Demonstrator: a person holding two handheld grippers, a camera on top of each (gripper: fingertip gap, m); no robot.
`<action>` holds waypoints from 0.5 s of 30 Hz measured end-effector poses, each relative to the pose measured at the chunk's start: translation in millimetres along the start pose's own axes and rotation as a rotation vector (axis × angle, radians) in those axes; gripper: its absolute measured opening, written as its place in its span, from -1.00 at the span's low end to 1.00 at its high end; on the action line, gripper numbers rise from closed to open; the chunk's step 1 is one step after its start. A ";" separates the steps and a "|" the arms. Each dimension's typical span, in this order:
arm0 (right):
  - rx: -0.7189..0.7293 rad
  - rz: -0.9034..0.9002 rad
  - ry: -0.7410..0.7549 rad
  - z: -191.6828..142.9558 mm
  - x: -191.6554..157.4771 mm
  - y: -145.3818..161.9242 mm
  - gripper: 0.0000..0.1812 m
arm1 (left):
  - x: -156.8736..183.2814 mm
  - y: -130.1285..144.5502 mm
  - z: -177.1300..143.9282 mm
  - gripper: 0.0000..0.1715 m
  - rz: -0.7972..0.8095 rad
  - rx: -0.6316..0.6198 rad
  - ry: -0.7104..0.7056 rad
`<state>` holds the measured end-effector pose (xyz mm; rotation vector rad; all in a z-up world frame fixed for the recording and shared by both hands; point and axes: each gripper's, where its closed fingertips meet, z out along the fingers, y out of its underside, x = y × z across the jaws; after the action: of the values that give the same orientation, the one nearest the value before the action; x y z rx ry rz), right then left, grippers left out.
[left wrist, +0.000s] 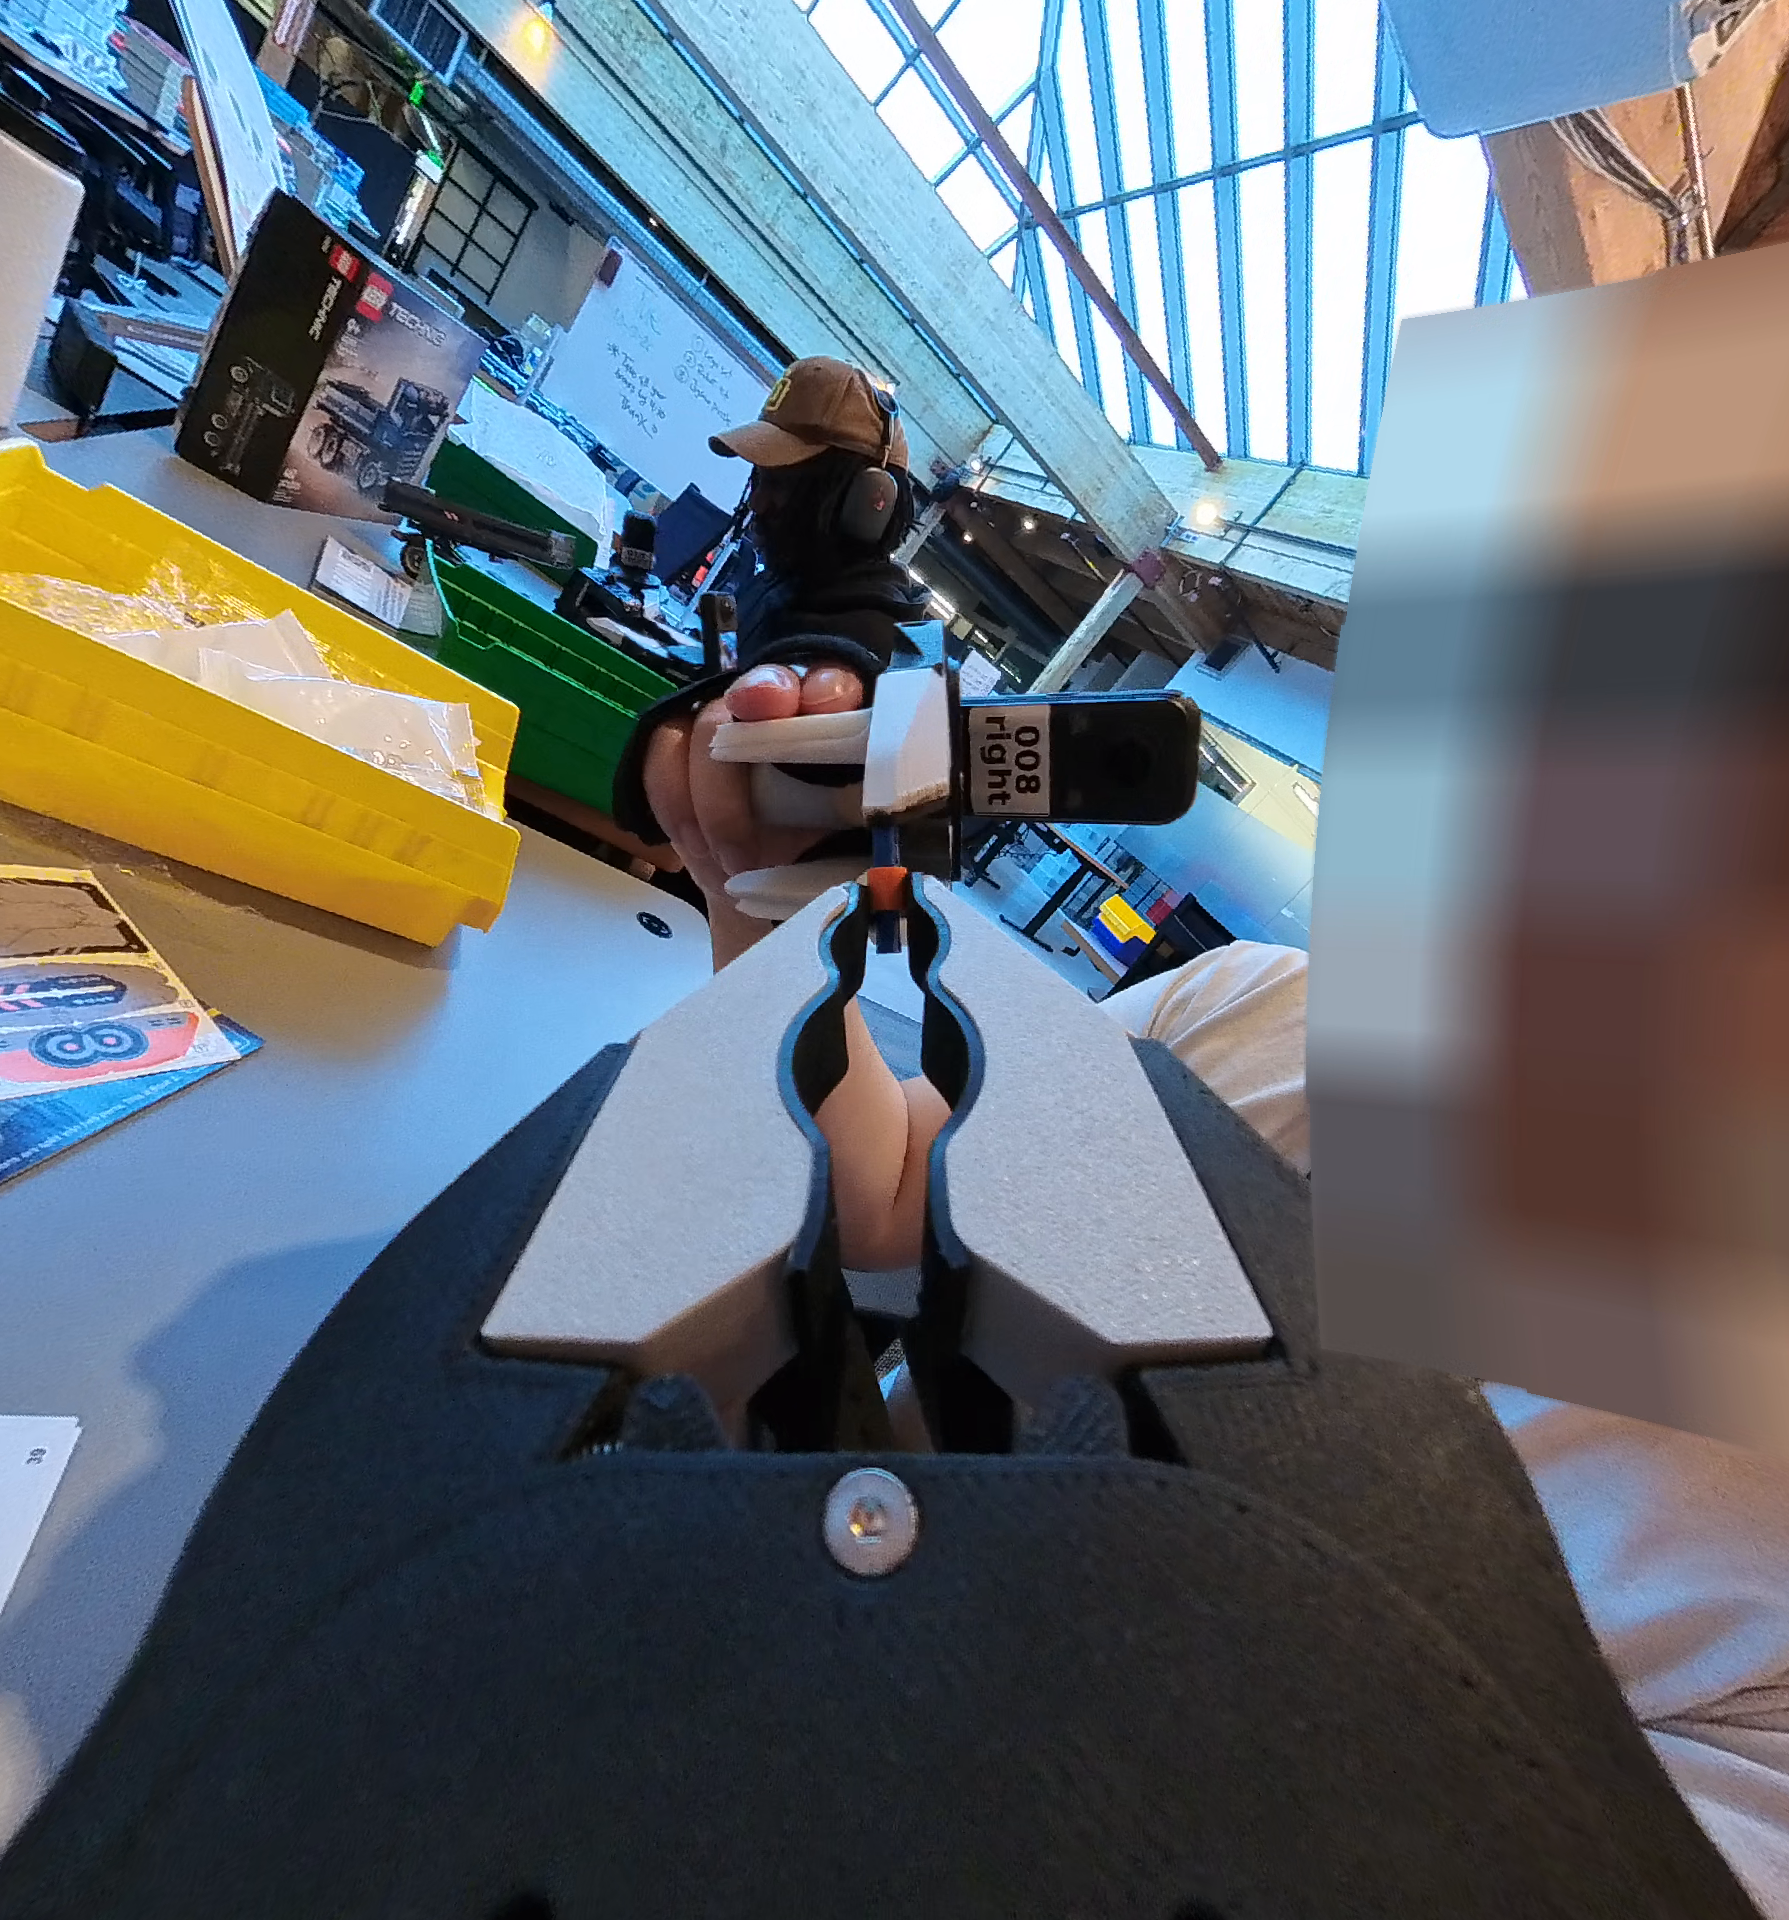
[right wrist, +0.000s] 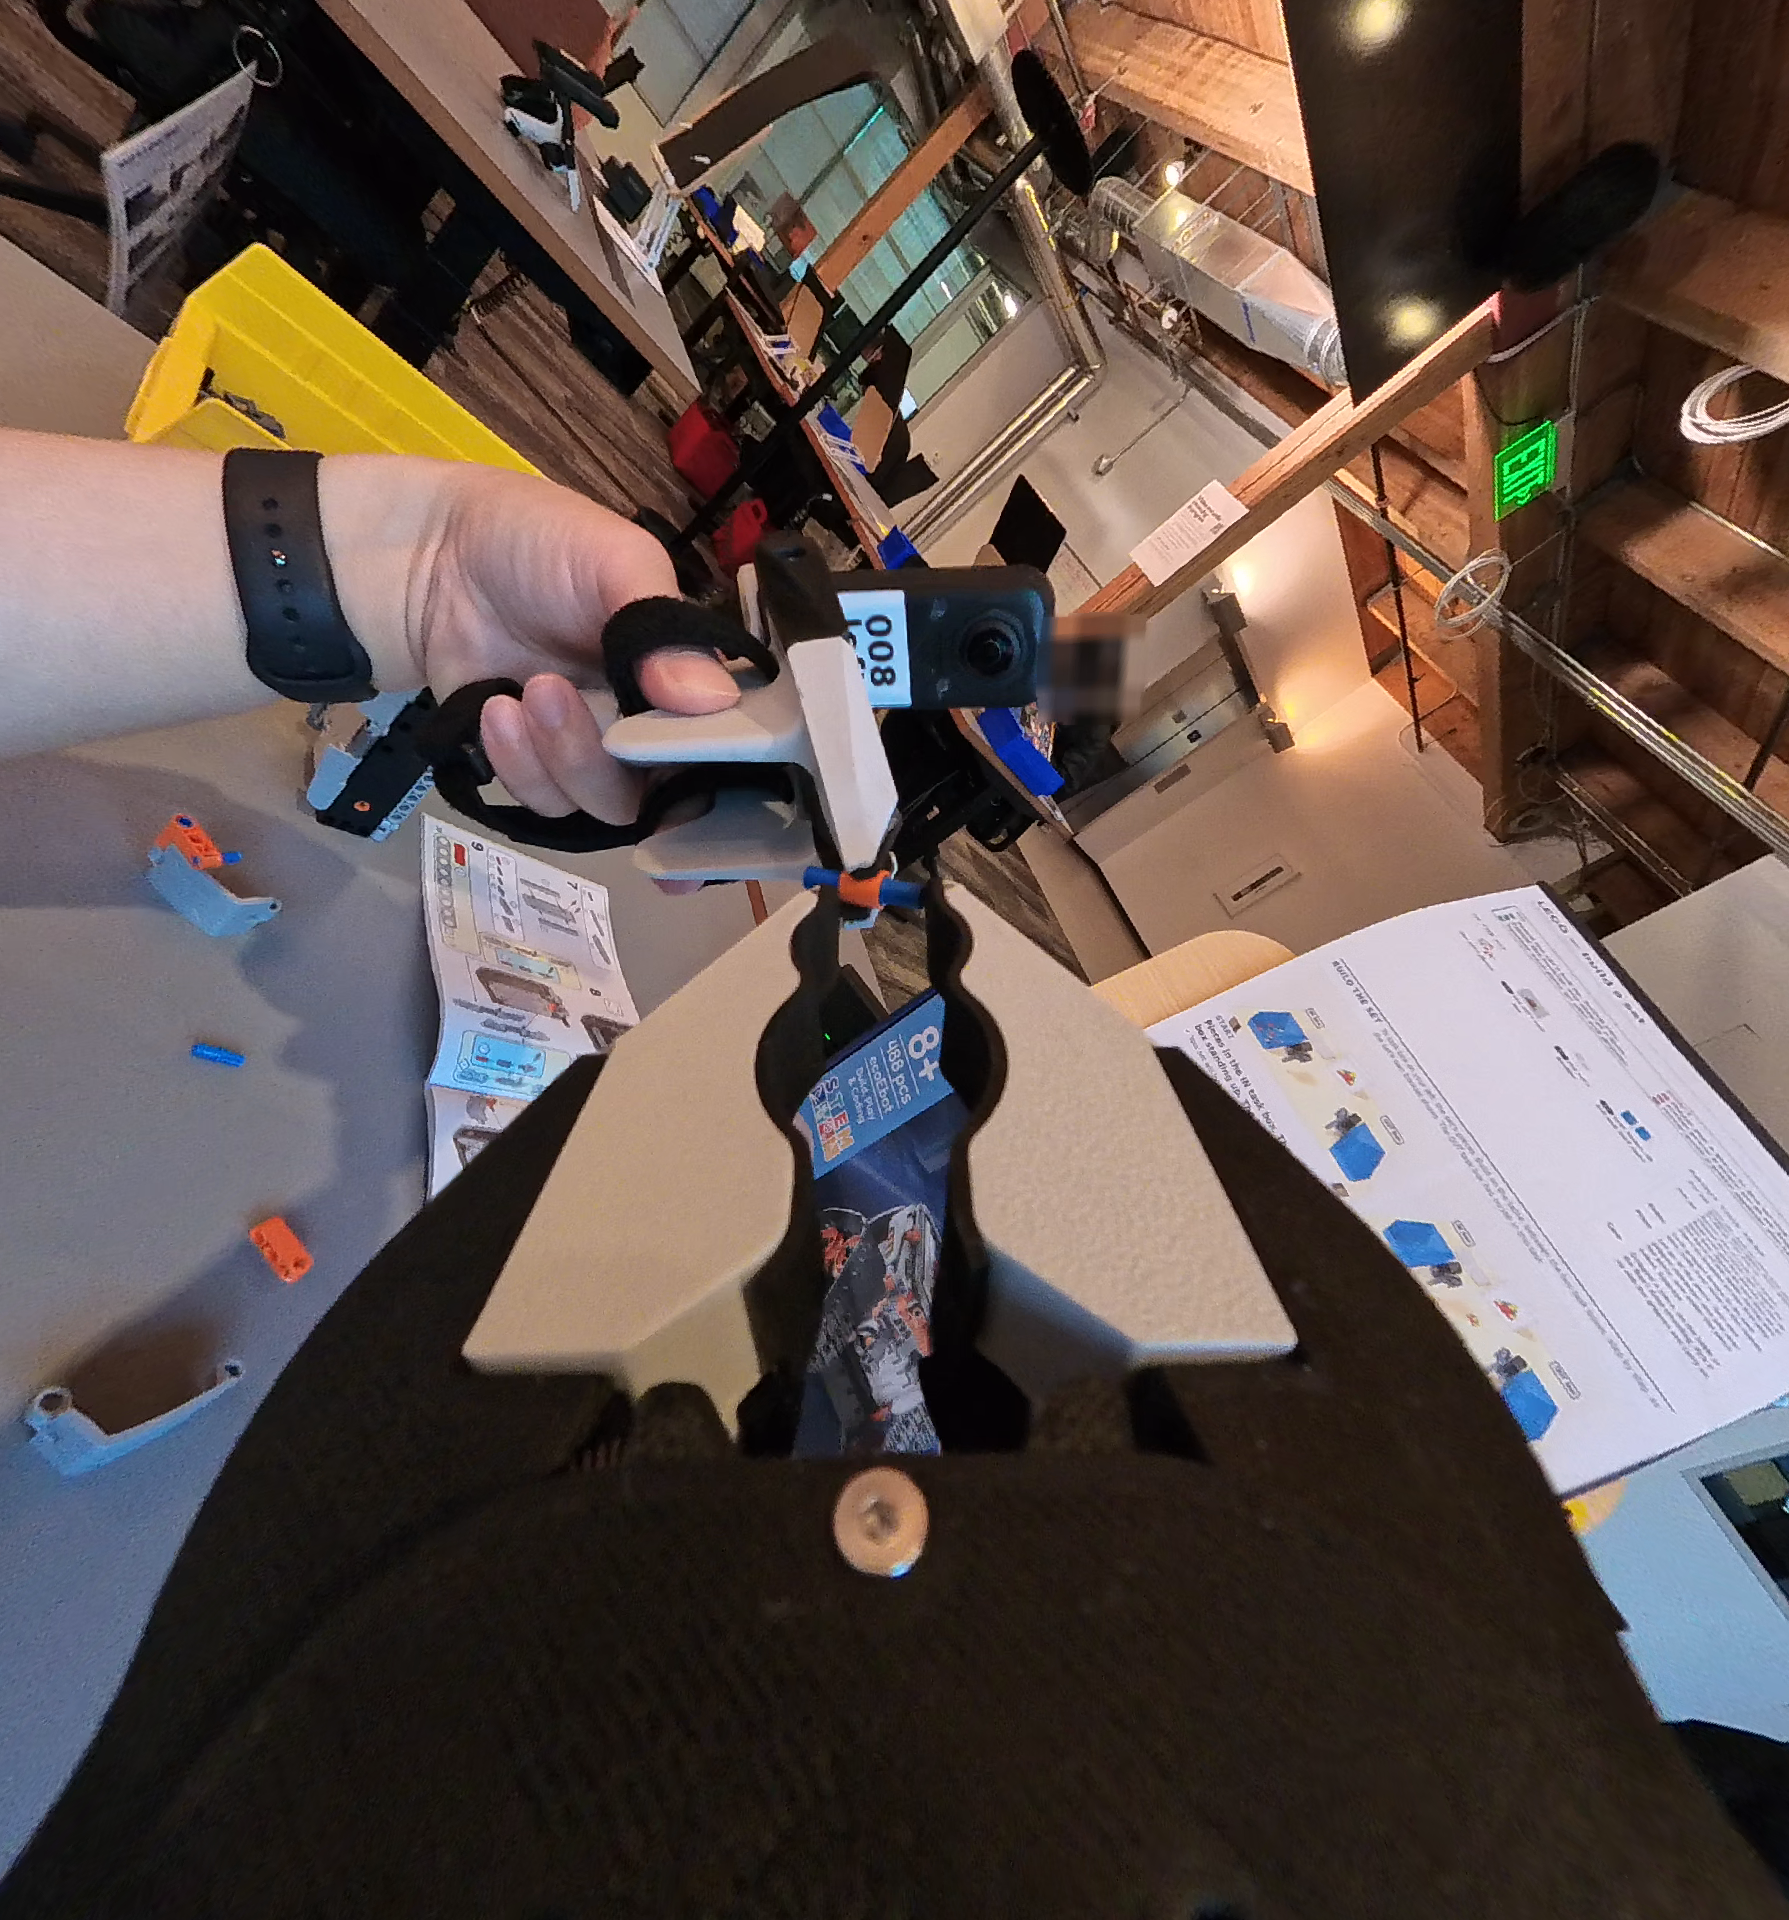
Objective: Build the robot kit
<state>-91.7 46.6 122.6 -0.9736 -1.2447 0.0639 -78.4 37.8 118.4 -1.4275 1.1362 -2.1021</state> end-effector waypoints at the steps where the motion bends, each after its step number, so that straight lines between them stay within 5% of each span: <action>1: 0.005 0.001 -0.001 0.2 -0.3 -0.6 -0.84 | 0.5 0.3 -0.2 -0.95 0.003 -0.002 0.000; 15: 0.012 0.028 0.040 2.2 6.3 -3.9 -0.84 | 2.8 -6.1 -2.0 -0.94 0.037 0.030 -0.022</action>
<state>-92.9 48.8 129.9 -0.9774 -1.1933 0.0738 -80.5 40.5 124.5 -1.4024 1.1097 -2.0643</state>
